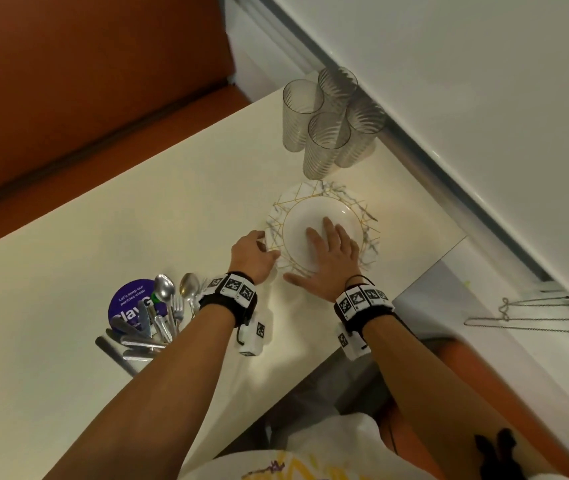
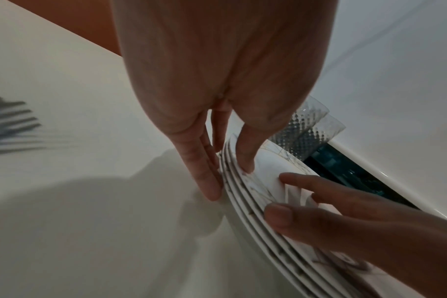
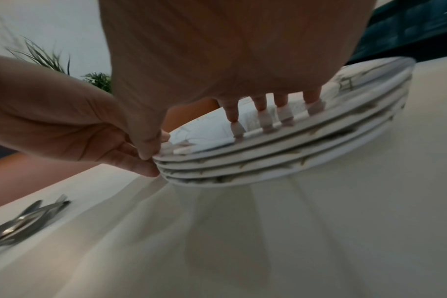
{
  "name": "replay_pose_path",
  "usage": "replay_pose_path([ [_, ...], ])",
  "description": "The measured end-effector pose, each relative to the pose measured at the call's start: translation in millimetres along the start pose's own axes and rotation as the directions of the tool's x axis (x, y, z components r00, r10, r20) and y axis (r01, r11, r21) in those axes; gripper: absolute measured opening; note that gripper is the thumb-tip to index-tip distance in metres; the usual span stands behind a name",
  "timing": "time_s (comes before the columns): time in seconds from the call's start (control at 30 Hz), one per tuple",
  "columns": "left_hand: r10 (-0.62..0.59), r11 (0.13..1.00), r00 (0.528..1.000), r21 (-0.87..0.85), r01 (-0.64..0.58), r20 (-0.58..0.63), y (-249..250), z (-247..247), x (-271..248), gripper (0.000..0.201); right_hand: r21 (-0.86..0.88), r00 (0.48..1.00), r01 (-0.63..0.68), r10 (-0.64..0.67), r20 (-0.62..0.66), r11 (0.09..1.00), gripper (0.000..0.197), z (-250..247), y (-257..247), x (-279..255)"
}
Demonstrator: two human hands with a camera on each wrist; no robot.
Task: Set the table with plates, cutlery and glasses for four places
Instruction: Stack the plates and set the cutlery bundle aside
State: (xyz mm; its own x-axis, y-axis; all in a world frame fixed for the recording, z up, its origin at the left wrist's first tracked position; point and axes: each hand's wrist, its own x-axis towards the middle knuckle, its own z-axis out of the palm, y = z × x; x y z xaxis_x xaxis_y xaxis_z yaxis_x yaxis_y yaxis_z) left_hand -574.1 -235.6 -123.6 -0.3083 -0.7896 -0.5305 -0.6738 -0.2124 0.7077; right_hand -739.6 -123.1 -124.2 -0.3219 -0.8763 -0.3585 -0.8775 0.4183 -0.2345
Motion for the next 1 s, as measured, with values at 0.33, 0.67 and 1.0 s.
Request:
replay_pose_path([
  [0.33, 0.106, 0.991, 0.99, 0.076, -0.113, 0.088, 25.6, 15.8, 3.6, 0.049, 0.023, 0.998, -0.065, 0.065, -0.021, 0.998, 0.117, -11.4, 26.1, 12.8],
  [0.67, 0.062, 0.996, 0.996, -0.058, -0.066, -0.068, -10.2, -47.9, -31.5, 0.023, 0.126, 0.98, 0.042, -0.017, -0.197, 0.991, 0.065, -18.2, -29.0, 8.8],
  [1.0, -0.107, 0.979, 0.936, -0.202, 0.039, -0.336, -129.6, -143.5, -104.1, 0.015, 0.365, 0.952, 0.266, -0.303, 0.045, 0.892, 0.024, 27.8, -168.3, -3.7],
])
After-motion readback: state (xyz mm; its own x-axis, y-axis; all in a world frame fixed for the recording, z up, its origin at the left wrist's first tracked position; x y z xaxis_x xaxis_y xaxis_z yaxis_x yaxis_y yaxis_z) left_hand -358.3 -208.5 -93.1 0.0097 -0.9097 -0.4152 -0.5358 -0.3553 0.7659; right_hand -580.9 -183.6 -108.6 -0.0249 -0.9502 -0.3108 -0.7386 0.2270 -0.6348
